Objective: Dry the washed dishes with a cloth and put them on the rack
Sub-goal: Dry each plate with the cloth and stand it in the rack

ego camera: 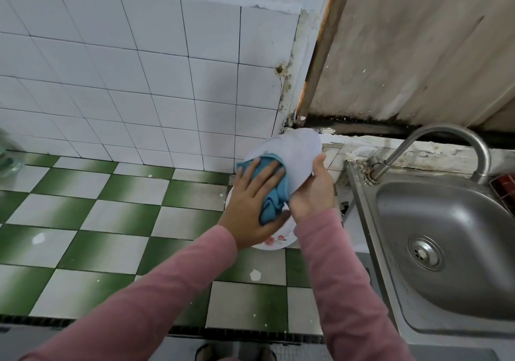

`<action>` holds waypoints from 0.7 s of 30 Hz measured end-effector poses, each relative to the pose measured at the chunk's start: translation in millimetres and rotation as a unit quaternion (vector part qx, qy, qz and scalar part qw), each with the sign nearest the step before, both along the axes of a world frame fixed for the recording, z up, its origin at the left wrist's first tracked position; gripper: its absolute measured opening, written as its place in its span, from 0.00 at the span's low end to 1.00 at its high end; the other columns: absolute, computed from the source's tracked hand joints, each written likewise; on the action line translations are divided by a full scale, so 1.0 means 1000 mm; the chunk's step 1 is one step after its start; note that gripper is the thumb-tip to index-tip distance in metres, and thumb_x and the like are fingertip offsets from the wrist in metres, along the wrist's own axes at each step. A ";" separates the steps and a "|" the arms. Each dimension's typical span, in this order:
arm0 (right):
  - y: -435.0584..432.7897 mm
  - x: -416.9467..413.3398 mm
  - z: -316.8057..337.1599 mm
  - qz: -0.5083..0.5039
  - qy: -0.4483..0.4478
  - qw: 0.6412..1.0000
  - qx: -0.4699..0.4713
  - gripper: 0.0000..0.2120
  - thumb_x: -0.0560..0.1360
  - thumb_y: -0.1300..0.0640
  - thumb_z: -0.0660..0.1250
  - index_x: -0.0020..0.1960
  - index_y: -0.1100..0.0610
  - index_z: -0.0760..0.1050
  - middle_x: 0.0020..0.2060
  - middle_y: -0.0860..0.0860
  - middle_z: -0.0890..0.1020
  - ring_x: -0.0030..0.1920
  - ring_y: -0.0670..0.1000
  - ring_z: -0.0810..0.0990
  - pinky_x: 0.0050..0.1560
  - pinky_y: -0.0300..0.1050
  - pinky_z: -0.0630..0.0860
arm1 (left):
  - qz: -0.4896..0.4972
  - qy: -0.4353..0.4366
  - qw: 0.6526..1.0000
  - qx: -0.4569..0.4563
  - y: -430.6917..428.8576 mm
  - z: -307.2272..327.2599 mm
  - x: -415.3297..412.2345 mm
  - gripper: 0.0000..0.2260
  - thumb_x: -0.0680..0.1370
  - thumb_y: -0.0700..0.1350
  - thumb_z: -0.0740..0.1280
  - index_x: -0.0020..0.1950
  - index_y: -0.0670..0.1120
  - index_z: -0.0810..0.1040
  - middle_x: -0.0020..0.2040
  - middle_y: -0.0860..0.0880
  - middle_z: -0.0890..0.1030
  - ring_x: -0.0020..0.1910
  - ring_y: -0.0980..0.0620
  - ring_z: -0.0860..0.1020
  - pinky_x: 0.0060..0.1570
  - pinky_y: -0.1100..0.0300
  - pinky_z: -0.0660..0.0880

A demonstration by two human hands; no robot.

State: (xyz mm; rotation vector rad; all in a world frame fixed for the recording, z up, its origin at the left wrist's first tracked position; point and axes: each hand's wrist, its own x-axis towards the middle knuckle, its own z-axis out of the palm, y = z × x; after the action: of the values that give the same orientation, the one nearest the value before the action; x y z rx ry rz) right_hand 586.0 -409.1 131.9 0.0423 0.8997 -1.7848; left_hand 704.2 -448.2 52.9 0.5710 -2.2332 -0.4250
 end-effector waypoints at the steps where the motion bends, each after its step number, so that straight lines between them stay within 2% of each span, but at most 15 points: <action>1: 0.000 0.001 0.000 0.018 -0.009 1.000 0.012 0.32 0.81 0.38 0.55 0.69 0.63 0.73 0.61 0.64 0.80 0.60 0.63 0.80 0.58 0.58 0.77 | -0.020 -0.006 0.999 -0.047 -0.006 0.003 0.001 0.33 0.74 0.57 0.68 0.76 0.47 0.64 0.76 0.46 0.66 0.78 0.40 0.56 0.73 0.33 0.55; 3: 0.000 0.002 0.002 0.043 -0.018 0.999 0.026 0.32 0.82 0.37 0.53 0.65 0.65 0.74 0.57 0.65 0.81 0.57 0.63 0.81 0.55 0.57 0.78 | -0.042 -0.017 0.994 -0.099 -0.017 0.004 0.002 0.29 0.74 0.52 0.70 0.73 0.46 0.68 0.73 0.46 0.70 0.76 0.39 0.61 0.72 0.34 0.58; 5: -0.001 -0.001 0.003 0.051 -0.009 0.998 0.045 0.31 0.83 0.39 0.52 0.64 0.66 0.73 0.56 0.65 0.81 0.55 0.62 0.81 0.49 0.55 0.79 | -0.041 -0.018 0.993 -0.109 -0.024 0.004 0.004 0.25 0.76 0.49 0.67 0.72 0.48 0.68 0.72 0.46 0.73 0.75 0.41 0.63 0.72 0.36 0.61; 8: -0.001 -0.011 0.003 0.053 0.026 0.996 0.061 0.25 0.83 0.44 0.58 0.62 0.66 0.74 0.58 0.63 0.80 0.58 0.60 0.80 0.56 0.56 0.79 | -0.033 0.000 0.996 -0.086 -0.026 0.008 0.007 0.23 0.76 0.47 0.66 0.71 0.49 0.69 0.68 0.46 0.76 0.72 0.41 0.69 0.69 0.38 0.67; 10: 0.004 -0.017 0.001 0.053 0.050 0.995 0.063 0.18 0.81 0.47 0.62 0.55 0.63 0.75 0.54 0.61 0.80 0.53 0.58 0.81 0.55 0.57 0.80 | -0.011 0.021 0.999 -0.042 -0.025 0.011 0.009 0.22 0.76 0.48 0.67 0.69 0.48 0.69 0.64 0.42 0.79 0.63 0.40 0.77 0.61 0.42 0.76; 11: 0.007 -0.019 -0.005 0.046 0.061 0.994 0.081 0.17 0.80 0.46 0.65 0.56 0.60 0.74 0.55 0.60 0.79 0.53 0.57 0.81 0.54 0.58 0.81 | 0.006 0.037 0.999 -0.002 -0.025 0.013 0.009 0.22 0.75 0.49 0.67 0.68 0.48 0.70 0.60 0.41 0.81 0.56 0.41 0.81 0.54 0.45 0.80; 12: 0.009 -0.021 -0.015 0.040 0.094 0.987 0.120 0.20 0.78 0.43 0.67 0.59 0.58 0.72 0.58 0.59 0.77 0.56 0.57 0.80 0.54 0.59 0.80 | 0.024 0.062 0.996 0.060 -0.025 0.015 0.010 0.22 0.75 0.51 0.68 0.68 0.47 0.72 0.56 0.42 0.82 0.50 0.44 0.82 0.47 0.48 0.83; 13: 0.013 -0.021 -0.023 0.046 0.143 0.973 0.174 0.27 0.75 0.38 0.69 0.64 0.55 0.70 0.62 0.57 0.75 0.59 0.58 0.78 0.56 0.59 0.79 | 0.041 0.099 0.984 0.141 -0.023 0.019 0.010 0.22 0.75 0.54 0.69 0.66 0.47 0.74 0.53 0.45 0.83 0.47 0.47 0.83 0.43 0.52 0.83; 15: 0.022 -0.017 -0.038 0.072 0.221 0.934 0.271 0.45 0.65 0.27 0.71 0.73 0.48 0.63 0.69 0.54 0.72 0.65 0.61 0.73 0.62 0.63 0.74 | 0.086 0.194 0.926 0.312 -0.021 0.030 0.009 0.15 0.75 0.52 0.71 0.60 0.51 0.77 0.48 0.50 0.82 0.45 0.49 0.82 0.41 0.57 0.82; 16: 0.026 -0.016 -0.046 0.081 0.221 0.932 0.276 0.50 0.61 0.24 0.71 0.75 0.47 0.61 0.70 0.53 0.72 0.66 0.61 0.73 0.64 0.64 0.73 | 0.107 0.242 0.884 0.385 -0.024 0.035 0.008 0.10 0.76 0.48 0.71 0.57 0.52 0.78 0.46 0.51 0.82 0.46 0.49 0.82 0.42 0.58 0.82; 17: 0.029 -0.016 -0.052 0.075 0.205 0.942 0.255 0.49 0.62 0.24 0.71 0.74 0.47 0.62 0.67 0.53 0.75 0.64 0.60 0.75 0.61 0.63 0.75 | 0.123 0.284 0.840 0.446 -0.028 0.039 0.008 0.08 0.77 0.43 0.71 0.54 0.52 0.78 0.46 0.51 0.82 0.46 0.49 0.81 0.42 0.59 0.81; 19: 0.034 -0.015 -0.058 0.044 0.167 0.967 0.188 0.35 0.68 0.31 0.69 0.69 0.48 0.69 0.57 0.50 0.82 0.55 0.55 0.81 0.50 0.56 0.80 | 0.127 0.332 0.770 0.530 -0.036 0.045 0.011 0.07 0.77 0.38 0.70 0.50 0.49 0.77 0.46 0.50 0.81 0.46 0.49 0.80 0.42 0.59 0.81; 21: 0.035 -0.017 -0.064 0.021 0.147 0.979 0.142 0.32 0.70 0.33 0.69 0.68 0.48 0.72 0.57 0.52 0.84 0.55 0.56 0.83 0.53 0.58 0.81 | 0.109 0.350 0.729 0.578 -0.040 0.047 0.014 0.07 0.77 0.37 0.70 0.51 0.47 0.77 0.46 0.48 0.82 0.44 0.48 0.81 0.42 0.56 0.82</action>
State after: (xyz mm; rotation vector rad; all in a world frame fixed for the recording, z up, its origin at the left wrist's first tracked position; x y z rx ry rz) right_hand 569.3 -374.4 67.4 -0.0586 1.3552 -1.6354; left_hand 718.2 -488.1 100.2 1.0381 -0.9357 -1.6257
